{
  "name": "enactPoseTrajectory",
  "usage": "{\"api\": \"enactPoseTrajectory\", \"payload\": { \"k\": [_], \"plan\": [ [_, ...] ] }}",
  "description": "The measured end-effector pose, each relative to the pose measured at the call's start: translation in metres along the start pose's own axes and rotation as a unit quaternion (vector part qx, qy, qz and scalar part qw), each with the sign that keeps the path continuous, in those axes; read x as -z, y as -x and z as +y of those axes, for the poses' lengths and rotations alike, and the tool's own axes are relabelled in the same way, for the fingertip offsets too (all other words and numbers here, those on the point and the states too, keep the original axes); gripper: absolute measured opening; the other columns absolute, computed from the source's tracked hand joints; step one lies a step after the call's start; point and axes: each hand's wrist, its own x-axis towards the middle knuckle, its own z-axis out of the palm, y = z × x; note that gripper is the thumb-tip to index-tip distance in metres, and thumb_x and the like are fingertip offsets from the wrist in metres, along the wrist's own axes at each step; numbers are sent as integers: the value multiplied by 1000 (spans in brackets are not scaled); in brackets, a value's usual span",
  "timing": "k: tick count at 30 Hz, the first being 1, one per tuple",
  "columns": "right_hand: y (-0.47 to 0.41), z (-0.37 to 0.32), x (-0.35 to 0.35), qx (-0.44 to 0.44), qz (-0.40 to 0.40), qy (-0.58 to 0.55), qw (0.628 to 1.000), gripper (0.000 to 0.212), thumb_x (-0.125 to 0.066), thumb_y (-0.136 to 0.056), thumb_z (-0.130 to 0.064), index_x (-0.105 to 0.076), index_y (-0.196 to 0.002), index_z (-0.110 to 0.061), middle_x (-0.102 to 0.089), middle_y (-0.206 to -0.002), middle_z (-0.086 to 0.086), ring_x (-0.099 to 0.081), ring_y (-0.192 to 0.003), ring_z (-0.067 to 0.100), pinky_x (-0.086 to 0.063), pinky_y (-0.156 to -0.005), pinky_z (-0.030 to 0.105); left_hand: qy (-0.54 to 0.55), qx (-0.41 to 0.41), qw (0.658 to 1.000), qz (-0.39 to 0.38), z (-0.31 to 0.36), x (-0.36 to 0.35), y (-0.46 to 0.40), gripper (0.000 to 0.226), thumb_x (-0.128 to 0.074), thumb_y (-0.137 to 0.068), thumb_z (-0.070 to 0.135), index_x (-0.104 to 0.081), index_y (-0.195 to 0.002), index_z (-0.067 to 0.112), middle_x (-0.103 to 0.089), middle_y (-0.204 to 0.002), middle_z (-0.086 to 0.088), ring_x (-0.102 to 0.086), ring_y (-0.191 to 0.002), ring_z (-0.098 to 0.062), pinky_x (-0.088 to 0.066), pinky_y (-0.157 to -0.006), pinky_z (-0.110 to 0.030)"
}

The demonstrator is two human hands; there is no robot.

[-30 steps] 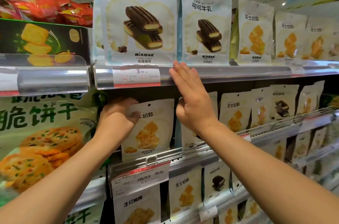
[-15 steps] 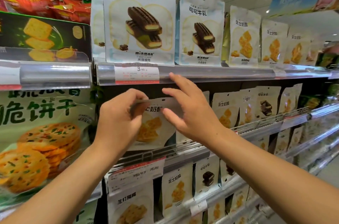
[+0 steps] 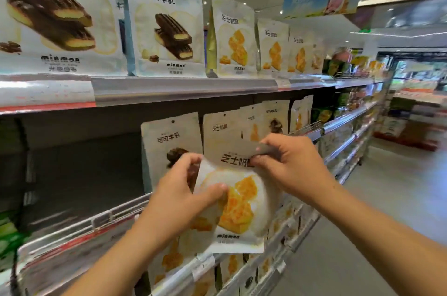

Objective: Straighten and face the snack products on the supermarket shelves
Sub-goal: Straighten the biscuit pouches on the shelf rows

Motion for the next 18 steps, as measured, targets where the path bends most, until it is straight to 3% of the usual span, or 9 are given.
{"api": "enactPoseTrajectory", "payload": {
  "k": [3, 6, 12, 18],
  "plan": [
    [23, 49, 17, -47, -6, 19, 999, 8, -76, -79, -20, -70, -78, -24, -65, -71, -15, -58, -70, -3, -44, -62, 17, -19, 34, 996, -77, -21, -54, -14, 50, -84, -69, 37, -56, -110, 45, -67, -104, 29, -66, -92, 5, -59, -76, -27],
    [40, 104, 35, -105, -15, 28, 994, 9, -75, -80, -24, -68, -76, -24, -66, -69, -12, -59, -68, 3, -48, -62, 29, -5, 69, 988, -138, -38, -106, -33, 53, -87, -64, 35, -60, -110, 41, -69, -105, 23, -68, -94, -1, -59, -77, -32],
    [70, 221, 81, -159, -50, 17, 986, 18, -73, -81, -34, -68, -77, -18, -67, -69, -4, -61, -67, 10, -51, -66, 36, -57, 65, 979, -184, -51, -216, -85, 48, -82, -61, 43, -63, -105, 40, -71, -101, 16, -69, -89, -4, -59, -73, -30],
    [69, 322, 105, -202, -89, 23, 975, 19, -74, -80, -37, -63, -70, -25, -61, -63, -9, -55, -62, 2, -38, -54, 18, -111, 55, 967, -222, -52, -295, -147, 40, -74, -60, 55, -61, -98, 47, -68, -97, 24, -65, -89, 1, -57, -78, -28]
  ]
}}
